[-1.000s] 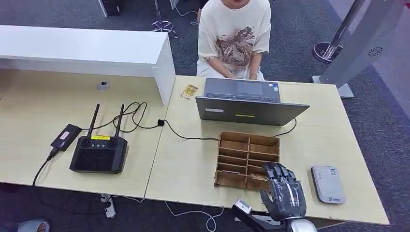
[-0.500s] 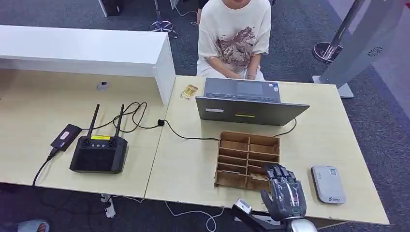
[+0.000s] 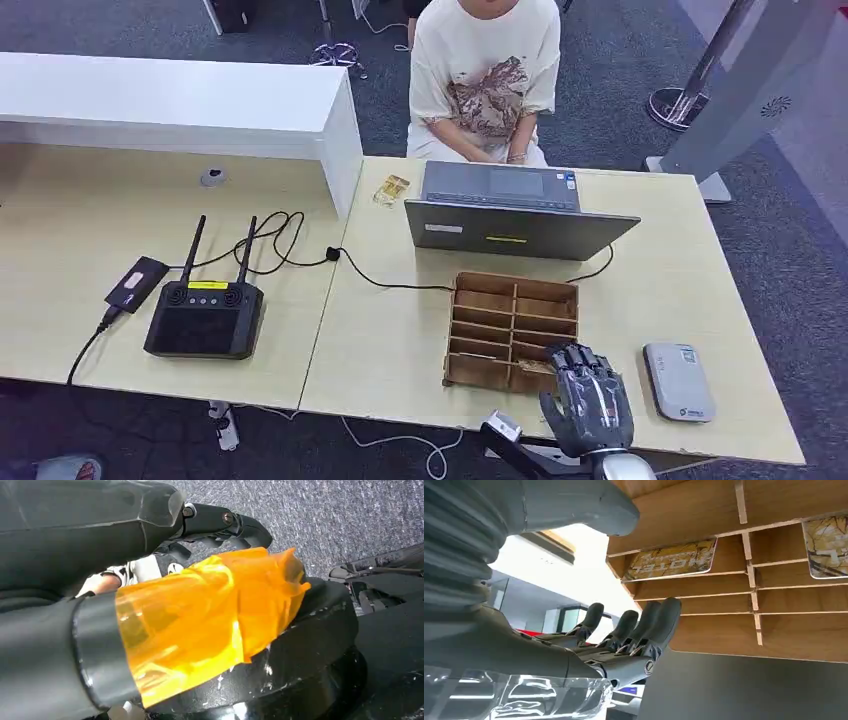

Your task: Pass the card to the sensor for recognition and then transmit it.

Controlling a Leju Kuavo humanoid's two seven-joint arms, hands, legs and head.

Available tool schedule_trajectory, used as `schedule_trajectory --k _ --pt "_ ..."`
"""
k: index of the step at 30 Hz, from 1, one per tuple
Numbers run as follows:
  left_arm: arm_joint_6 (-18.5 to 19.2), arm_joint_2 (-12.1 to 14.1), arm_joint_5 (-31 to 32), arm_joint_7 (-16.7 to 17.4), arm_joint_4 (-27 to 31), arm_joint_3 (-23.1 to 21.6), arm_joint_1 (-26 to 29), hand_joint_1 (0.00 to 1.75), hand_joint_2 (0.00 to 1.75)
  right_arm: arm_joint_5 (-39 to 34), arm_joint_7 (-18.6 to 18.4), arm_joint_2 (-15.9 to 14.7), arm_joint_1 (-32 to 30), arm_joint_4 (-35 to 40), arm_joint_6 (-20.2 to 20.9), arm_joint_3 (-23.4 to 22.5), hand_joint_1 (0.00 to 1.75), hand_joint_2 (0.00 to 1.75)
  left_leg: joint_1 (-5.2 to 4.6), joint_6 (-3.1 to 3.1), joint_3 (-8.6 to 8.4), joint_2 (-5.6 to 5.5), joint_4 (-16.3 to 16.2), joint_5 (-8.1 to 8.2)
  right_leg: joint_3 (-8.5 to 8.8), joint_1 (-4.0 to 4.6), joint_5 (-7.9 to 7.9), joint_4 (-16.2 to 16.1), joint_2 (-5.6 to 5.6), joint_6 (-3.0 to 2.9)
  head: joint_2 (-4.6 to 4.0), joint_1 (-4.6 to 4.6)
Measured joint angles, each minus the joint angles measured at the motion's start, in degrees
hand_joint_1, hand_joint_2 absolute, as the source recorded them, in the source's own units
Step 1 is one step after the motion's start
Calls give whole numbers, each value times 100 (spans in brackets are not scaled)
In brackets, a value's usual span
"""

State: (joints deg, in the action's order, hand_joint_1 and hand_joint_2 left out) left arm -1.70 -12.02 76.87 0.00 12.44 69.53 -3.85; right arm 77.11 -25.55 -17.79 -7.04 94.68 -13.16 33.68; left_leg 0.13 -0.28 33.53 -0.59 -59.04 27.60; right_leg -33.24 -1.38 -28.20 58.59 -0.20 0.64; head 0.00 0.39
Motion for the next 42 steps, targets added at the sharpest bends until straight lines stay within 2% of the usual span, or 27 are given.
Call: schedule_trajectory --k 2,4,8,12,18,25,26,42 --pt "2 0 7 2 0 -2 0 0 0 -2 0 0 0 0 0 0 87 175 0 0 0 0 0 0 0 0 0 0 0 0 0 0" --pt "2 0 9 0 0 0 0 0 0 -2 0 0 0 0 0 0 99 175 0 0 0 0 0 0 0 0 0 0 0 0 0 0" --pt "2 0 28 0 0 -2 0 0 0 -2 0 0 0 -9 -2 0 99 175 0 0 0 0 0 0 0 0 0 0 0 0 0 0" --pt "2 0 33 0 0 -2 0 0 0 0 0 0 2 -28 -7 -2 138 175 0 0 0 0 0 0 0 0 0 0 0 0 0 0" --pt "0 0 70 0 0 -2 0 0 0 133 144 37 12 -63 -256 -11 136 175 0 0 0 0 0 0 0 0 0 0 0 0 0 0" --pt "0 0 63 0 0 -2 0 0 0 227 339 127 12 -109 -643 -46 150 175 0 0 0 0 0 0 0 0 0 0 0 0 0 0" --pt "0 0 63 0 0 -2 0 0 0 232 350 142 13 -114 -669 -61 161 175 0 0 0 0 0 0 0 0 0 0 0 0 0 0" --pt "2 2 39 -55 0 0 1 0 0 -157 896 284 -43 -26 -1335 -114 169 175 0 0 0 0 0 0 -1 0 0 0 2 0 0 0"
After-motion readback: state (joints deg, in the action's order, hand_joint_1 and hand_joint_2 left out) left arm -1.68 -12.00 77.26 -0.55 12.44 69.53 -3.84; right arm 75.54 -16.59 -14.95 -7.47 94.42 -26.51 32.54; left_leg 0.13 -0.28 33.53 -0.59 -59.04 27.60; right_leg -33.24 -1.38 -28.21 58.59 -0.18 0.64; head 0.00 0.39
